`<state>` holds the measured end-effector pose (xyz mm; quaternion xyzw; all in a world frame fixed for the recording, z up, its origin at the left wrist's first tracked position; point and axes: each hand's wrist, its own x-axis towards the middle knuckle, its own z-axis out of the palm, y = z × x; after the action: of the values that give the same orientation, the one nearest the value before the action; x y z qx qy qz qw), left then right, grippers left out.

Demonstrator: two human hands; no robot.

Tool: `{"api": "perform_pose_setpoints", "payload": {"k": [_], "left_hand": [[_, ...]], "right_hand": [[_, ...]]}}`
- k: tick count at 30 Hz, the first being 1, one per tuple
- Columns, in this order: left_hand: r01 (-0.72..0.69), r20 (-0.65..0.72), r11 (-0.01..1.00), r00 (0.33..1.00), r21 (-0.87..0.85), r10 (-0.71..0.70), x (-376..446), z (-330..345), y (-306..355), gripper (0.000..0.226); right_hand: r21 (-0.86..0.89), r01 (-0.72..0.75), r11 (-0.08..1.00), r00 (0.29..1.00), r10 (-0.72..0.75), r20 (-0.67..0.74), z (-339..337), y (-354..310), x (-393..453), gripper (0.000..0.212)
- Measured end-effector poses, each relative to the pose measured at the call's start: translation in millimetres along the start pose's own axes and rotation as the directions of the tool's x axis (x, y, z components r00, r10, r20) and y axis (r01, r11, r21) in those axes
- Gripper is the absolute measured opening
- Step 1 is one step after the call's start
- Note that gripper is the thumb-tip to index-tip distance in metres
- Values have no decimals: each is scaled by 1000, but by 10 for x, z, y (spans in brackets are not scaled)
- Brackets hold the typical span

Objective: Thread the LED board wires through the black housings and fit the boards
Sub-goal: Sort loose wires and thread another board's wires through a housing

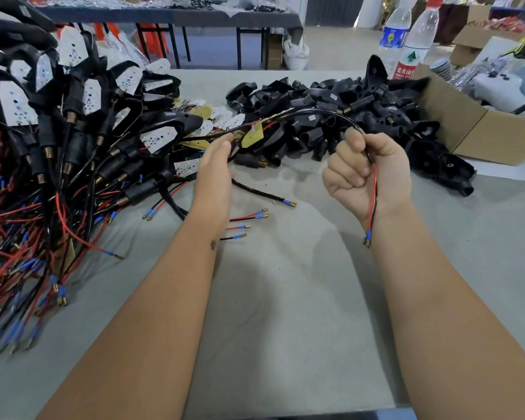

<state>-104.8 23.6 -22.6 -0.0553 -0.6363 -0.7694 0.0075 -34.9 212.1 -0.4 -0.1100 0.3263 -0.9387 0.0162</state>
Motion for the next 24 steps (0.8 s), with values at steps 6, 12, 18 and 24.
{"api": "perform_pose_setpoints", "payload": {"k": [6,12,18,24], "left_hand": [[-31,154,938,984,-346,89,133,-114,124,43],[12,21,998,1000,-63,-11,148,-66,41,26],[-168,88,961,984,218,152,144,-57,-24,39],[-216,155,373,970,902,187,200,-135,-163,41]], "right_hand": [[-412,-71,909,886,-132,-445,-86,-27,106,27],[-705,-447,550,886,380,-266,69,87,76,21],[-456,-321,830,841,471,265,155,-6,-19,18],[144,62,988,997,-67,31,-25,-91,-6,15]]}}
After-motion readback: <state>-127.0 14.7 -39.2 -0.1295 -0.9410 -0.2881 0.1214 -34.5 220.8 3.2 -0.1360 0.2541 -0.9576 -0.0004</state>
